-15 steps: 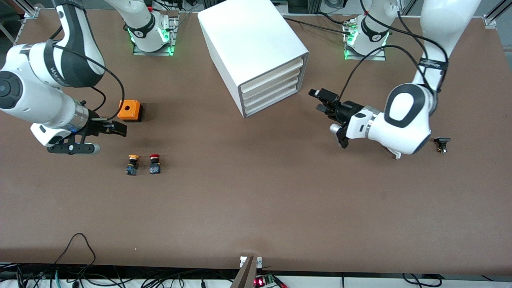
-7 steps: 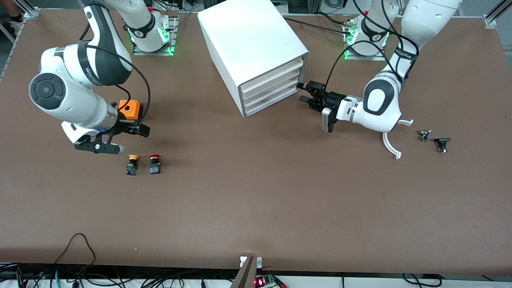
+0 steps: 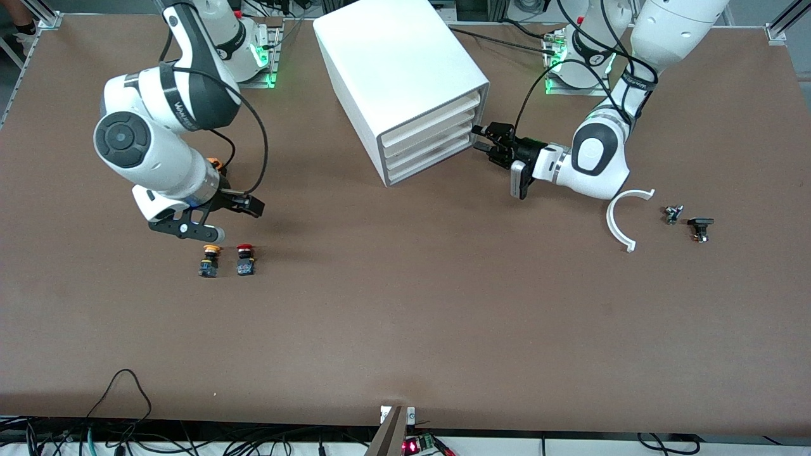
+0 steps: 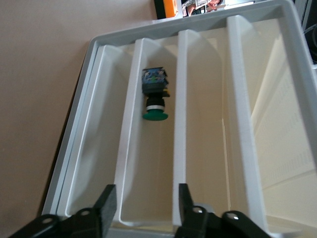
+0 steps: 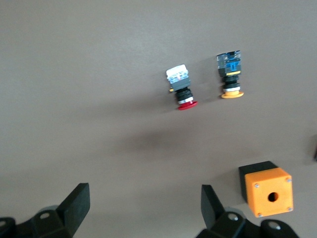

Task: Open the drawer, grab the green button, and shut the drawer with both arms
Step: 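Pull the drawer open with the left gripper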

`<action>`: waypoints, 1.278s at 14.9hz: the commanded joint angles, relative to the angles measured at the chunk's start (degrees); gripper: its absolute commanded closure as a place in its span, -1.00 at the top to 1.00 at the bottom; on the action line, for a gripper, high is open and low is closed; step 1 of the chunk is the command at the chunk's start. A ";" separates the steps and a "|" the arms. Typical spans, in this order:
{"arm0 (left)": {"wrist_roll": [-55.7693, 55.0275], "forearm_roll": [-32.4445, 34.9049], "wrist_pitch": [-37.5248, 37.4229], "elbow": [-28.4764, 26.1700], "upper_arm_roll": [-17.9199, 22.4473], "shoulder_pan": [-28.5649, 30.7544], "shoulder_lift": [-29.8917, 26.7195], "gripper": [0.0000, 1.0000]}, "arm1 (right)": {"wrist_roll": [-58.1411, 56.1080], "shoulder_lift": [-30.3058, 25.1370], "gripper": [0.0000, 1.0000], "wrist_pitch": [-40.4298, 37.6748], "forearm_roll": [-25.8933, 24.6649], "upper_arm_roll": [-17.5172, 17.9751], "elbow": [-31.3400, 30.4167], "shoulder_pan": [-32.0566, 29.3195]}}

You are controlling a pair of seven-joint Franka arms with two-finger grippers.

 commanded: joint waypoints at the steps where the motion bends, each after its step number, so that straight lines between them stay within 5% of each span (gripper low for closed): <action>1: 1.84 -5.48 0.75 -0.08 -0.43 -1.83 2.50 0.00 | 3.89 0.78 0.99 0.76 0.41 -0.25 0.94 1.89; 7: 3.59 -11.71 7.08 -0.08 -1.39 -6.49 5.49 0.00 | 9.34 2.36 0.99 0.50 0.41 -0.25 4.28 4.71; 14: 9.49 -15.07 7.25 -0.08 -1.48 -7.38 8.40 -0.94 | 16.46 6.67 0.99 -3.63 0.50 -0.25 14.29 7.61; 19: 7.56 -14.89 7.08 0.80 -0.61 -6.33 7.96 -1.00 | 20.67 10.36 0.99 -6.62 2.77 -0.25 20.80 8.49</action>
